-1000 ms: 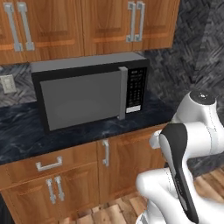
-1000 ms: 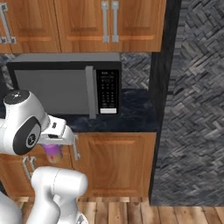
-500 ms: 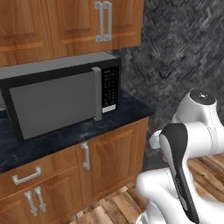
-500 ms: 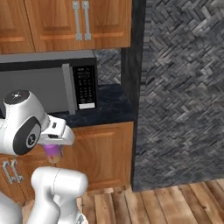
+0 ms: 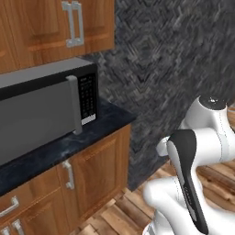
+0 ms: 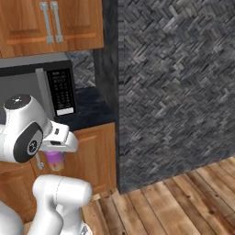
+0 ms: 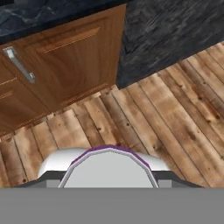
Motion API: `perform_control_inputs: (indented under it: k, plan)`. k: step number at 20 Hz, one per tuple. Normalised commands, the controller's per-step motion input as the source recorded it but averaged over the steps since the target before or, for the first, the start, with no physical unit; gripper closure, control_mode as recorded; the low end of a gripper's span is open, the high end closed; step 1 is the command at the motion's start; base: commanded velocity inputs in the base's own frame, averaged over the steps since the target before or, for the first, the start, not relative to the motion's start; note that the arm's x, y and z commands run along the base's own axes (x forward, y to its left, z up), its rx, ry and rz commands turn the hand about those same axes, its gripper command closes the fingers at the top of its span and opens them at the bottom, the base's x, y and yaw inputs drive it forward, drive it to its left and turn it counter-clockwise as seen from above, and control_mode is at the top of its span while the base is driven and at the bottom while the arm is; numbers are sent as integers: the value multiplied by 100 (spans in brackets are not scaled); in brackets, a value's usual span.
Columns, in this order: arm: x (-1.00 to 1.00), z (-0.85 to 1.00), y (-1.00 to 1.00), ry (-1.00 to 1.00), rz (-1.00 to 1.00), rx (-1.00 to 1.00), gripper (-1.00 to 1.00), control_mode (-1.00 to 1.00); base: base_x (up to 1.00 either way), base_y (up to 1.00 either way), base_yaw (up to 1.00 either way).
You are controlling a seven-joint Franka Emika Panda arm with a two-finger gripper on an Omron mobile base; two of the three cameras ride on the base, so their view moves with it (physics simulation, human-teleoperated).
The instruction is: Four empty soda cans are scattered around the kitchen. Gather all the cans and cluster them next to the stove for recycling.
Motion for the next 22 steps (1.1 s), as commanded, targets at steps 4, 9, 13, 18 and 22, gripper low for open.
perform_control_inputs:
  k: [4, 9, 13, 18, 22]
  plan:
    - [0, 0, 0, 0, 0, 0, 100, 100, -11, 0, -39]
    - [0, 0, 0, 0, 0, 0, 100, 100, -12, 0, -44]
    - [0, 0, 0, 0, 0, 0, 100, 100, -9, 0, -47]
    - [0, 0, 0, 0, 0, 0, 100, 100, -7, 0, -48]
    - [0, 0, 0, 0, 0, 0, 100, 100, -9, 0, -52]
